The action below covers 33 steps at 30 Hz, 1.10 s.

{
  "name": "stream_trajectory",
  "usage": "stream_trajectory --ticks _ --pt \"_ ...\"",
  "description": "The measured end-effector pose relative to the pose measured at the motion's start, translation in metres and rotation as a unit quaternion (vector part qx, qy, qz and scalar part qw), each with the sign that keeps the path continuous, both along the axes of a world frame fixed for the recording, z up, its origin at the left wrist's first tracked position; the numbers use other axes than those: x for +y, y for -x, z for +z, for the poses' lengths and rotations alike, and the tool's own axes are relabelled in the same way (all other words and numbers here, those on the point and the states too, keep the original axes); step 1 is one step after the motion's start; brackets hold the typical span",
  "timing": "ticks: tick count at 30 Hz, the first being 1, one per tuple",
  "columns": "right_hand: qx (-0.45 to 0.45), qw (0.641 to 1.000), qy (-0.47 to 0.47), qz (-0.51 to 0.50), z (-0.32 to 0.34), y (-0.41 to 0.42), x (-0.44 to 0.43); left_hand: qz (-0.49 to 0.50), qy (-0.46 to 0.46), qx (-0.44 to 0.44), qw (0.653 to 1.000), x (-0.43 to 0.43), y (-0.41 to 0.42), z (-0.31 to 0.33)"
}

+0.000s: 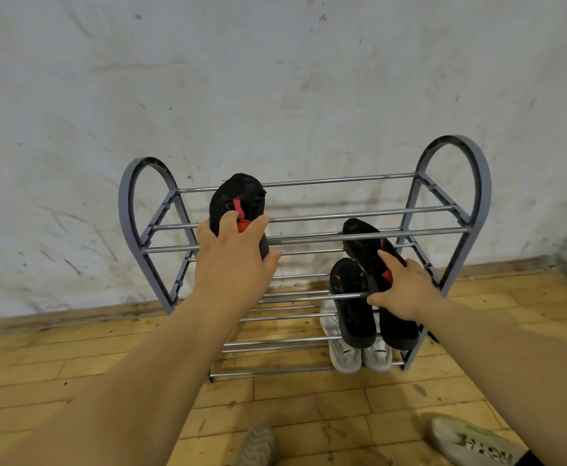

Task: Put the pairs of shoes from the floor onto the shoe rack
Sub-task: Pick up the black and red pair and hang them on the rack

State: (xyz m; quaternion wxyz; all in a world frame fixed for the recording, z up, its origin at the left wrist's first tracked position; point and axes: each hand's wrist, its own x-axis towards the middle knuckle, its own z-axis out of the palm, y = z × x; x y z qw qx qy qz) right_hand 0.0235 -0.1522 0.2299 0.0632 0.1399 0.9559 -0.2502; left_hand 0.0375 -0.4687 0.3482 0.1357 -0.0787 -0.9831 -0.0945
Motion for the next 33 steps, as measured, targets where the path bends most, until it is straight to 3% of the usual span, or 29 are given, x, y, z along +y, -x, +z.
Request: stream_trajectory --ticks 5,18,26,33 --pt "0.059 0.998 0.010 -0.038 0.002 0.005 0.001 -0.002 0.002 0.005 1.000 -0.003 0.000 -0.002" --pt "0.044 0.990 -0.105 -0.087 0.009 0.008 0.007 -0.007 0.002 -0.022 1.000 -0.007 0.000 0.000" --pt "0.003 0.995 -0.082 -0.050 0.021 -0.012 0.013 -0.045 -0.052 -0.008 0.998 -0.014 -0.011 0.000" --pt "-0.025 0.999 -0.016 0.041 0.053 -0.051 0.028 -0.169 -0.052 -0.002 0.984 0.003 -0.057 0.007"
